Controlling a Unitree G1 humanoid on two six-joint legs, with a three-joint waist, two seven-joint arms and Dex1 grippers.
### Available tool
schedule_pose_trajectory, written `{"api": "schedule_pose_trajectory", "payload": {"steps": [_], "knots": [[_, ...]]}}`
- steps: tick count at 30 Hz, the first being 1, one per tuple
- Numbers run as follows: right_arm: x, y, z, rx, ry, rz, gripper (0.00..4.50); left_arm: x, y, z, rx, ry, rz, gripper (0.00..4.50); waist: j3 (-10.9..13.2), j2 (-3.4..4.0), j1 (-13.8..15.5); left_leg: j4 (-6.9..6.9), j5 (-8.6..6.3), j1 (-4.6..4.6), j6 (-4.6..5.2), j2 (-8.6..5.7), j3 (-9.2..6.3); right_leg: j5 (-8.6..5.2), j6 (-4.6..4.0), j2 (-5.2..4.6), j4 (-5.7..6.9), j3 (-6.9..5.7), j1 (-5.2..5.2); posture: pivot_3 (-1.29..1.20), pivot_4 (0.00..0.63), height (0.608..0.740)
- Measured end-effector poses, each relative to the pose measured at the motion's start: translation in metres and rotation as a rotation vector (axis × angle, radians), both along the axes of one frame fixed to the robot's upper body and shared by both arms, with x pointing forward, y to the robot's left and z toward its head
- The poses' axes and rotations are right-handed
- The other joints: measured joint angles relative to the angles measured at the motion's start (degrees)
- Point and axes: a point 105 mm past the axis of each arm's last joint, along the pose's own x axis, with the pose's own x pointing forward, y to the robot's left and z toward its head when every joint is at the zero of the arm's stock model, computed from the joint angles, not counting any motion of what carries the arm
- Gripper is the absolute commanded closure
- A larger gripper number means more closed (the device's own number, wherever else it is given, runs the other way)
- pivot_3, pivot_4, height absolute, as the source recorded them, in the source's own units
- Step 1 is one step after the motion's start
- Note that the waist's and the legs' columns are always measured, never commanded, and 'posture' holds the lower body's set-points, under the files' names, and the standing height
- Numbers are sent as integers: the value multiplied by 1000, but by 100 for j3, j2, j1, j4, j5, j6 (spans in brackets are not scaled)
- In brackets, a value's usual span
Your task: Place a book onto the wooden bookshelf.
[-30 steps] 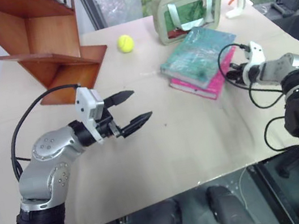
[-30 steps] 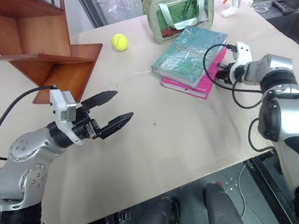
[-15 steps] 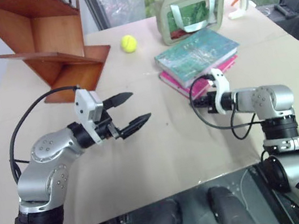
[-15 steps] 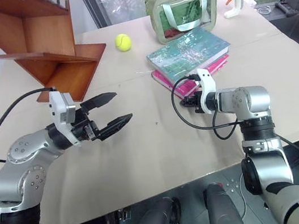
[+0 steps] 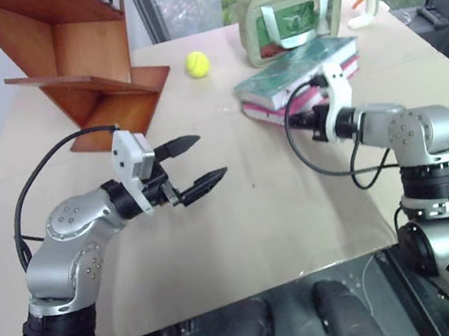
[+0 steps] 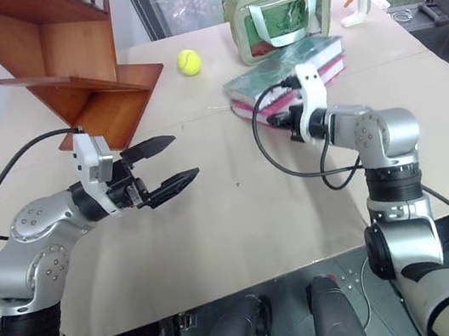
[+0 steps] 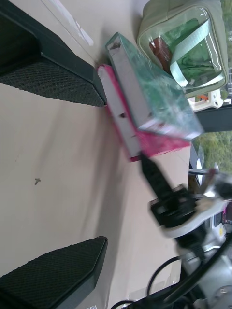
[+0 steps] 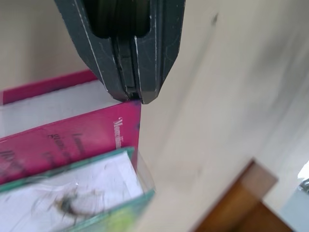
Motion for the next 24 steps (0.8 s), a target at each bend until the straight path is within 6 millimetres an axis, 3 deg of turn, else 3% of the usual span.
{"api": "schedule_pose_trajectory", "payload": {"steps": [11,16,20,24], "knots": [[3,-2,-7,18,20,-9,4422,1,1,0,-2,-3,10,0,1,0,-6,-2,0,-2,0,0,0,0,0,0,-2,1,-1,0,150,740],[-4,15,-21,40,59,44,4422,1,1,1,-1,-6,10,0,1,0,-1,-2,0,-2,0,0,-1,0,0,0,-3,0,-1,0,150,740],[-27,43,-35,65,97,167,4422,1,1,1,2,-8,11,0,1,0,-11,-2,0,-3,0,0,-1,0,0,0,-4,1,-1,0,150,740],[-38,60,-33,82,71,207,4422,1,2,2,8,-10,10,0,1,0,-1,-2,0,-2,0,0,-3,0,0,0,-3,-3,-1,0,150,740]]}}
